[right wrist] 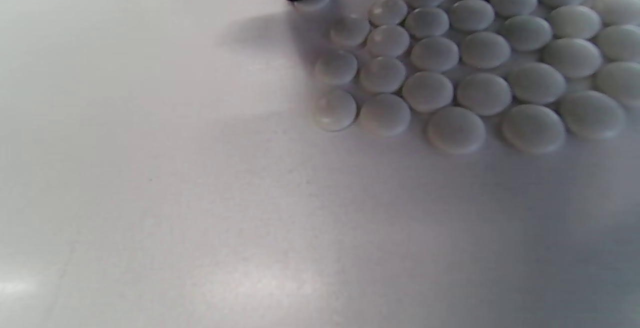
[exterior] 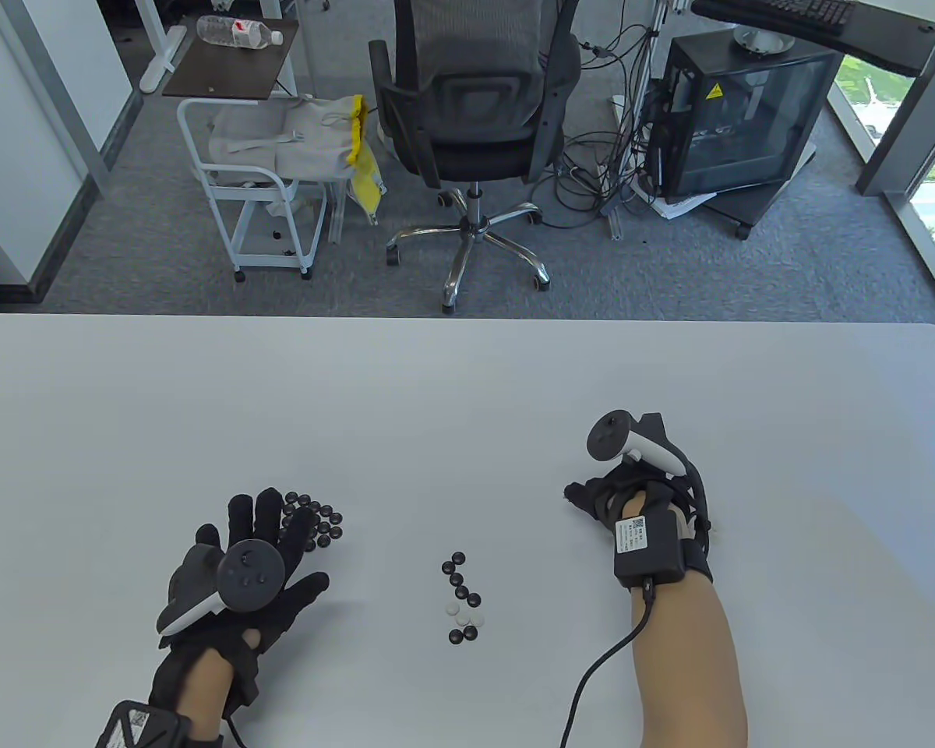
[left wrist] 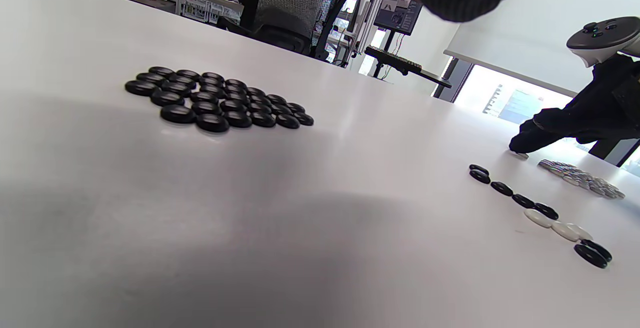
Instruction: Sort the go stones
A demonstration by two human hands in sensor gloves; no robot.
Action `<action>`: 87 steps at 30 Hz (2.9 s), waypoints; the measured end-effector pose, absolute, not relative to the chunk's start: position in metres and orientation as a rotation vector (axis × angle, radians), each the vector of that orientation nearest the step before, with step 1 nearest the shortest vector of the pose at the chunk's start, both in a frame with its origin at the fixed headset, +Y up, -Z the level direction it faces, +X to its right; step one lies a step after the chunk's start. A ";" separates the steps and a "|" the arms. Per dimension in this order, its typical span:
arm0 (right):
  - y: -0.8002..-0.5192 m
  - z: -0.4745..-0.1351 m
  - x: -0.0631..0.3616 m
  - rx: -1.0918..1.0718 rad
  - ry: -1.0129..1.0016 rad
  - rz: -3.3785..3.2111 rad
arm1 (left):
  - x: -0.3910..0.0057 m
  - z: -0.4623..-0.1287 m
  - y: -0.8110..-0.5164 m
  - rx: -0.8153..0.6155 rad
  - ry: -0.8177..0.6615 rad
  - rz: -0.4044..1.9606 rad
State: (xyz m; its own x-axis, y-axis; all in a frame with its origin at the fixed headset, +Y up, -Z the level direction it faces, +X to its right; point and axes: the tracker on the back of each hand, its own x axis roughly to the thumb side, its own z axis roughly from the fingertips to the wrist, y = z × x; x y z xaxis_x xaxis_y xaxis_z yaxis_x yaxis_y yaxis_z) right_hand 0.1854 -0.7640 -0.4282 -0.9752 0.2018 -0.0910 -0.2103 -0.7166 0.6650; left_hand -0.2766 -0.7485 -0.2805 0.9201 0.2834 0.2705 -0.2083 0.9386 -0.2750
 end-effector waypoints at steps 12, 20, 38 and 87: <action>-0.761 -0.424 0.197 -0.041 1.060 2.724 | -0.276 -0.281 -0.748 -0.245 -0.308 0.246; -0.743 -0.417 0.170 0.188 1.041 2.756 | -0.275 -0.281 -0.748 -0.251 -0.308 0.244; -0.753 -0.327 0.017 1.176 1.241 2.615 | -0.275 -0.280 -0.748 -0.242 -0.310 0.244; -0.752 -0.433 0.208 -0.153 1.052 2.771 | -0.277 -0.285 -0.751 -0.276 -0.296 0.252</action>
State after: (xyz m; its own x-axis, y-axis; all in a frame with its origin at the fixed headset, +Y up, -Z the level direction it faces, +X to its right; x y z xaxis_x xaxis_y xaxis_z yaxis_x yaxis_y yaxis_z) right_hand 0.2083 -0.7522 -0.4332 -0.9797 0.1249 -0.1568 -0.1975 -0.7357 0.6478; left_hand -0.2768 -0.7508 -0.2847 0.9260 0.2825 0.2504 -0.2026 0.9316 -0.3019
